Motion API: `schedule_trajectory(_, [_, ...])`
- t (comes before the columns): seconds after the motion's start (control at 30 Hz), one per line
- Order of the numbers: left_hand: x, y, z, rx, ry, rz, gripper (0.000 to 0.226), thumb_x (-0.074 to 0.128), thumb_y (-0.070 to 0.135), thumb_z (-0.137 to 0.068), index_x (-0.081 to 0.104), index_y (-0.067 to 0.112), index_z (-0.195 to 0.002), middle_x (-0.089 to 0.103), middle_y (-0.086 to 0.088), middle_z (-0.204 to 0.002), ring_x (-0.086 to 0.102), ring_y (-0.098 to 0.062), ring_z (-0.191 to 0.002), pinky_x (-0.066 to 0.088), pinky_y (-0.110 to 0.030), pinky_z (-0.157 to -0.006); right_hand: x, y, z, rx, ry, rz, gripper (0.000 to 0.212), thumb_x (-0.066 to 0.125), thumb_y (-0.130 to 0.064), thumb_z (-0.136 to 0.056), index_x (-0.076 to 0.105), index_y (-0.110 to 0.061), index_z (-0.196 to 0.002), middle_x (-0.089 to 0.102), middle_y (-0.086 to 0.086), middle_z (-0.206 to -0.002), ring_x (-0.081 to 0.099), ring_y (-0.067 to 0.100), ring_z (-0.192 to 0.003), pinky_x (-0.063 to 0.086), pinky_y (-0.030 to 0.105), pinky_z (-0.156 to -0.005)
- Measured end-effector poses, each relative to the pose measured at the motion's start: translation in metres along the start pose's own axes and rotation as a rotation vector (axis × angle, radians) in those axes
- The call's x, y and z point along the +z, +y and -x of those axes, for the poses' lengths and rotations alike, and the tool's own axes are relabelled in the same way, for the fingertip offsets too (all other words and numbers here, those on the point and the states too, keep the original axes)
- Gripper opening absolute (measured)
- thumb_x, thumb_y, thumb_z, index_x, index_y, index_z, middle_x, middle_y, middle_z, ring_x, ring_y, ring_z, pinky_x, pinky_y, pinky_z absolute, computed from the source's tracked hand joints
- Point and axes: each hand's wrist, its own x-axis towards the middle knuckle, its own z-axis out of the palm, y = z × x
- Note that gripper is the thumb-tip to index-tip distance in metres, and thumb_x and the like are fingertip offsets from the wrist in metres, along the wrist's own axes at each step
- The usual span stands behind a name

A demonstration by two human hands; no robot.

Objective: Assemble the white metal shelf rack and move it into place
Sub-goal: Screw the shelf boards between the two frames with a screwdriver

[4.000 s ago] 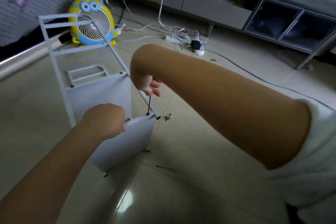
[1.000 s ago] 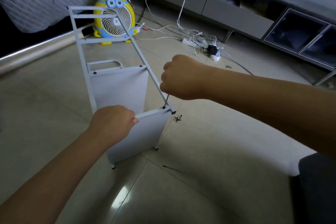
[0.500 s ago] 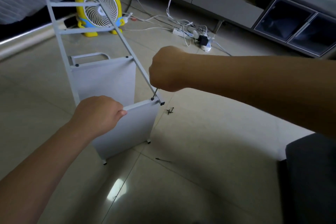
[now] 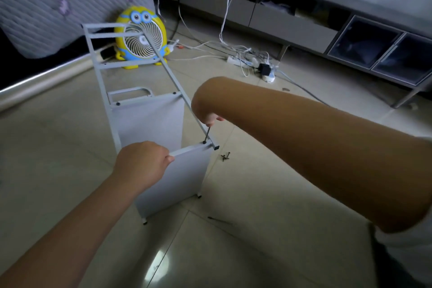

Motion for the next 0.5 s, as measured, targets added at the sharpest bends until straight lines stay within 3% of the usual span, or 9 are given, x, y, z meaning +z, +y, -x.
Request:
schedule_trajectory(0.03, [0.0, 0.0, 0.001, 0.001, 0.001, 0.007, 0.039, 0.028, 0.04, -0.1, 0.06, 0.019, -0.095, 0.044, 0.004, -0.079, 0.047, -0.015, -0.077, 0.03, -0.025, -0.061, 0.004, 0.0, 0.0, -0.001, 0.065, -0.015, 0.022, 0.049, -0.02, -0.094, 0.059, -0.007, -0.11, 0.057, 0.006, -0.105, 0.056, 0.027, -0.105, 0.045, 0.036, -0.092])
schedule_trajectory(0.1, [-0.001, 0.001, 0.003, 0.004, 0.0, 0.023, 0.039, 0.028, 0.04, -0.1, 0.061, 0.018, -0.097, 0.043, 0.004, -0.078, 0.044, -0.013, -0.074, 0.03, -0.024, -0.06, 0.011, 0.004, 0.005, -0.061, 0.219, 0.016, 0.009, 0.051, -0.01, -0.09, 0.051, -0.006, -0.082, 0.045, 0.003, -0.077, 0.052, 0.021, -0.07, 0.044, 0.028, -0.062])
schedule_trajectory(0.17, [-0.002, 0.001, 0.004, 0.001, -0.005, 0.036, 0.039, 0.028, 0.039, -0.1, 0.061, 0.018, -0.096, 0.042, 0.004, -0.076, 0.042, -0.012, -0.073, 0.03, -0.024, -0.06, 0.019, 0.008, 0.009, -0.119, 0.332, 0.099, 0.027, 0.049, 0.001, -0.087, 0.037, -0.006, -0.063, 0.032, 0.002, -0.065, 0.036, 0.015, -0.054, 0.033, 0.023, -0.05])
schedule_trajectory(0.23, [-0.004, 0.0, 0.003, -0.004, -0.012, 0.055, 0.038, 0.029, 0.039, -0.1, 0.06, 0.018, -0.093, 0.042, 0.004, -0.075, 0.043, -0.013, -0.073, 0.031, -0.024, -0.061, 0.024, 0.008, 0.012, -0.144, 0.416, 0.216, 0.024, 0.047, 0.003, -0.087, 0.039, -0.004, -0.065, 0.031, 0.0, -0.063, 0.04, 0.016, -0.061, 0.035, 0.025, -0.058])
schedule_trajectory(0.33, [-0.004, -0.002, 0.001, -0.004, -0.014, 0.063, 0.036, 0.03, 0.038, -0.099, 0.055, 0.018, -0.083, 0.041, 0.004, -0.069, 0.044, -0.014, -0.072, 0.033, -0.025, -0.06, 0.034, 0.01, 0.011, -0.185, 0.476, 0.392, 0.015, 0.046, -0.004, -0.09, 0.059, -0.012, -0.087, 0.04, -0.001, -0.072, 0.042, 0.02, -0.082, 0.029, 0.03, -0.078])
schedule_trajectory(0.4, [-0.002, -0.003, -0.001, -0.007, -0.01, 0.059, 0.035, 0.03, 0.038, -0.099, 0.047, 0.02, -0.075, 0.037, 0.006, -0.064, 0.044, -0.014, -0.071, 0.032, -0.025, -0.059, 0.04, 0.014, 0.008, -0.225, 0.526, 0.436, 0.018, 0.045, -0.004, -0.09, 0.061, -0.011, -0.094, 0.043, 0.0, -0.078, 0.037, 0.019, -0.078, 0.028, 0.03, -0.076])
schedule_trajectory(0.5, [0.0, -0.006, -0.004, -0.012, -0.002, 0.074, 0.038, 0.032, 0.038, -0.099, 0.04, 0.021, -0.066, 0.036, 0.007, -0.063, 0.043, -0.016, -0.07, 0.031, -0.026, -0.059, 0.04, 0.016, 0.007, -0.208, 0.441, 0.432, 0.019, 0.044, -0.002, -0.089, 0.055, -0.01, -0.075, 0.041, -0.002, -0.064, 0.037, 0.015, -0.056, 0.031, 0.025, -0.059])
